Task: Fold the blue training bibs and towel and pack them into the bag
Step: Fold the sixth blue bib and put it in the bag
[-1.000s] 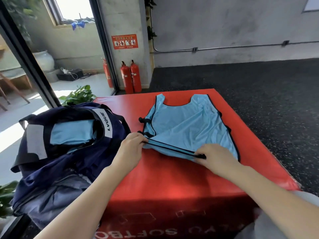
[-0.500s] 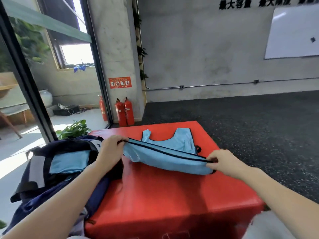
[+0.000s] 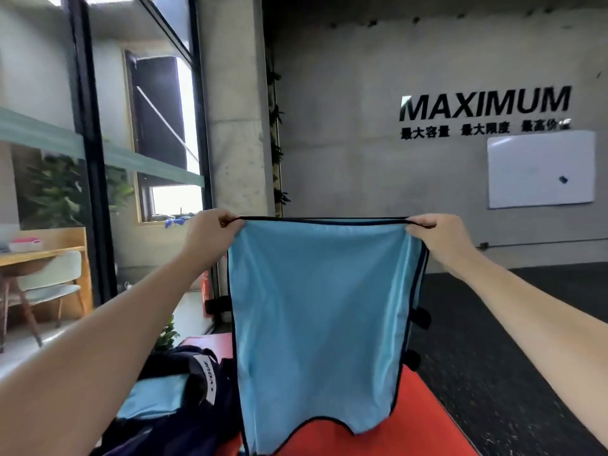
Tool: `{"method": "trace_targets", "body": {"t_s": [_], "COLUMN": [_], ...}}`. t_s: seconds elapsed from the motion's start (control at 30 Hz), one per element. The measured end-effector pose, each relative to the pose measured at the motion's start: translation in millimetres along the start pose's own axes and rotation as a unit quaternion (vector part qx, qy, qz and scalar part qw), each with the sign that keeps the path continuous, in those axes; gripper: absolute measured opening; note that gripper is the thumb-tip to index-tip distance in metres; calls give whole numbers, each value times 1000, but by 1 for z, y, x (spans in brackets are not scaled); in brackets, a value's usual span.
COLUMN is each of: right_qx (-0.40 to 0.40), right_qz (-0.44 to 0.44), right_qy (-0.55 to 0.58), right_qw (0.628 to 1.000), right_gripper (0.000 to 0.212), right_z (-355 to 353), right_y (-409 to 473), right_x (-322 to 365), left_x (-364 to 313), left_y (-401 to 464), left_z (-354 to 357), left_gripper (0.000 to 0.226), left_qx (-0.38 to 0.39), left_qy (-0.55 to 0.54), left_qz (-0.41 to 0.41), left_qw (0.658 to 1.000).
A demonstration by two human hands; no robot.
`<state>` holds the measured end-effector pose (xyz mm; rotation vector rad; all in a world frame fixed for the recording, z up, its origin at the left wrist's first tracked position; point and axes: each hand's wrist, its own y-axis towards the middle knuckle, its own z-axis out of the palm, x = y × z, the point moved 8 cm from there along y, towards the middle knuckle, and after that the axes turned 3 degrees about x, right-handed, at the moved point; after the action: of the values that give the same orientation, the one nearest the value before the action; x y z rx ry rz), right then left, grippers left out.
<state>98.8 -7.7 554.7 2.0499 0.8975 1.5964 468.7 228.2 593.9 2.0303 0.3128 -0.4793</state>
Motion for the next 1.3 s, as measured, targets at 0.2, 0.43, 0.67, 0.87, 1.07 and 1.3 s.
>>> {"method": "trace_targets", "body": {"t_s": [0.2,0.43,0.67,0.87,1.07,1.3], "right_qx": [10,74,101,160,204,327], "right_qz": [-20,-19,3,45,55,93], "right_qy": [28,-6,-67,-93,-182,-294], "right_qw": [999,997,993,982,960,893], "right_gripper": [26,21,21,14,17,14], "right_z": [-37,-45,-39,-5,52,135], "right_y": [23,23,26,32,37,34], "right_x": [61,75,52,10,-65,-181], "left_x": [-39,-37,-25,10,82,151], "left_y": [16,13,10,1,-16,-41], "left_z": [-53,-72,-57,-25,45,156], "left_gripper": [16,8,4,19,14,25], "left_qx": [-9,36,71,71,148,310], "left_qy": [-52,-139,-133,-92,-69,82], "left_qz": [-9,-45,-62,-66,-122,-81], "left_qw": [999,989,987,991,979,944]}}
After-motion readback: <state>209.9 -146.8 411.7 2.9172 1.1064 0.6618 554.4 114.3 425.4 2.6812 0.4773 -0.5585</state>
